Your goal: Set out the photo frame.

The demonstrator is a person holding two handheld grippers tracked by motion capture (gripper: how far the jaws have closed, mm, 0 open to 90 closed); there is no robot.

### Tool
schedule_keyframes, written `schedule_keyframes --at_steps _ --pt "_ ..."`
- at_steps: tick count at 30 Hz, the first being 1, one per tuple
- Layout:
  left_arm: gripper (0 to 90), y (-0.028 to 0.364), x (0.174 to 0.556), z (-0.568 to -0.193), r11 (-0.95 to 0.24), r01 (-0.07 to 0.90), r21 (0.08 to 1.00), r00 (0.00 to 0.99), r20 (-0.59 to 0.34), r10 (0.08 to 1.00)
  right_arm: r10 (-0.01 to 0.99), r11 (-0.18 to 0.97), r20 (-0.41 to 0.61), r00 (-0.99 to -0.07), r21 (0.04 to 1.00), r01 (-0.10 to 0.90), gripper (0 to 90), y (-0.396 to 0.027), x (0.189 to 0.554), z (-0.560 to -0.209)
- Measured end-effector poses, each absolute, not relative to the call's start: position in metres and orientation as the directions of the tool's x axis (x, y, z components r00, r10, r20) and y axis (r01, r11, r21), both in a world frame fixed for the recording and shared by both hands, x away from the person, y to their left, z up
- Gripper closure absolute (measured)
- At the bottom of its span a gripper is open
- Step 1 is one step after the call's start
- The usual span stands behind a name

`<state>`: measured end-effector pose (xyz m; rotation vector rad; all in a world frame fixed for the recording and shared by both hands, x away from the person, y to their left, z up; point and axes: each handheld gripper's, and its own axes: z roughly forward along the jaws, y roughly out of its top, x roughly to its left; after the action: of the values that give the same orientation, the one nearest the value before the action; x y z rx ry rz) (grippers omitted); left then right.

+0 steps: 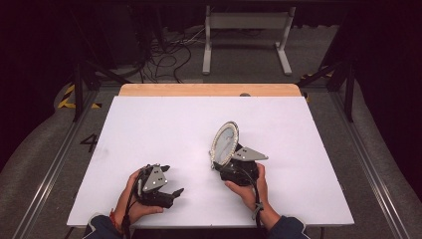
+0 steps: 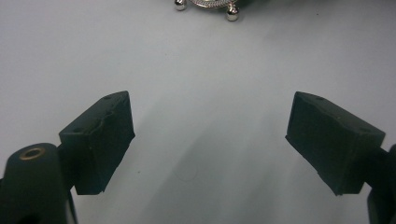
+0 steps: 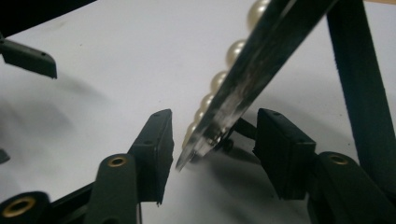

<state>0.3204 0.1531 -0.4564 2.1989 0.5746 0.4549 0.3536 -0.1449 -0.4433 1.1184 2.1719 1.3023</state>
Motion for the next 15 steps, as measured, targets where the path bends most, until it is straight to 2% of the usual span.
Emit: schedule_keyframes --at_steps 5,10,15 --pt "16.0 0.1522 0.3212 -0.4585 -0.582 0.253 0.773 0.832 0.134 0.539 0.763 0.228 0.131 -0.633 0.862 0.453 60.4 -0.1458 0.3563 -0.4456" --pt "16.6 0.1509 0.3207 -0.459 -0.58 0.264 0.77 0.83 0.125 0.544 0.755 0.241 0.127 -0.643 0.858 0.453 61.8 -0.1468 0.3562 -0.4453" --pt "16.7 0.1493 0.3208 -0.4596 -0.581 0.266 0.769 0.835 0.117 0.538 0.738 0.255 0.14 -0.661 0.848 0.464 68.3 -0.1518 0.3574 -0.445"
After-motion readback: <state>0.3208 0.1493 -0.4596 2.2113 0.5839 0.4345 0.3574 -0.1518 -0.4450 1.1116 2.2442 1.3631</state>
